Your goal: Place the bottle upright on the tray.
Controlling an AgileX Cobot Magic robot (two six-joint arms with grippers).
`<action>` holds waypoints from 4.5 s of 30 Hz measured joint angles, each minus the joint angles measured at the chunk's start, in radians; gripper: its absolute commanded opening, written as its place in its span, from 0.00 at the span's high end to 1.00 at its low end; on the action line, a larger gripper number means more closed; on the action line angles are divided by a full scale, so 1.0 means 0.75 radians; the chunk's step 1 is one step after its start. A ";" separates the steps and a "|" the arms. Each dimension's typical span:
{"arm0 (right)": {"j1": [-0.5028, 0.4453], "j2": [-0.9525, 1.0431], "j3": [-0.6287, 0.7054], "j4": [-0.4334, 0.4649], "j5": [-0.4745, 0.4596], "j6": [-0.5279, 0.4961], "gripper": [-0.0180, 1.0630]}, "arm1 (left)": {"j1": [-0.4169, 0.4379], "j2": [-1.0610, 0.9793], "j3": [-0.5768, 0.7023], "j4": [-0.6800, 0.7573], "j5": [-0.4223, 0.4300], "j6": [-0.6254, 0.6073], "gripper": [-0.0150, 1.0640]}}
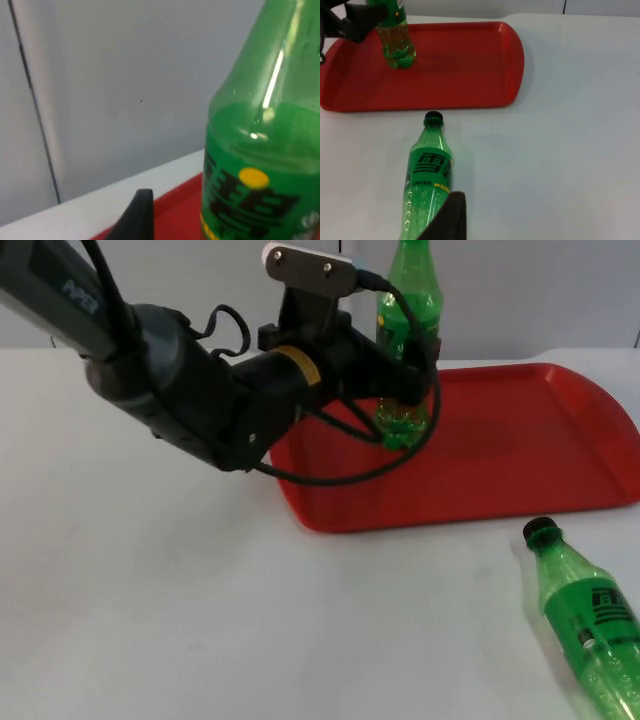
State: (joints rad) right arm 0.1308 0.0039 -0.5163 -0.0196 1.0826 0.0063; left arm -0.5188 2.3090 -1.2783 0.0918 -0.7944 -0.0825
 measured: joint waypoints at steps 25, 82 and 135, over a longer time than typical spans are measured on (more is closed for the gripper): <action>0.000 0.000 0.000 0.000 0.000 0.000 0.02 | 0.000 -0.708 0.479 0.002 0.335 -0.027 0.01; 0.000 0.000 0.000 0.002 0.000 0.003 0.02 | 0.000 -1.576 0.481 0.002 1.506 0.009 0.01; 0.000 0.000 0.000 0.002 0.000 0.003 0.02 | 0.000 -2.056 0.711 0.041 1.789 0.069 0.01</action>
State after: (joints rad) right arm 0.1308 0.0039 -0.5163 -0.0179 1.0826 0.0083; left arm -0.5188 0.7673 -0.7451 0.1222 0.5473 -0.0303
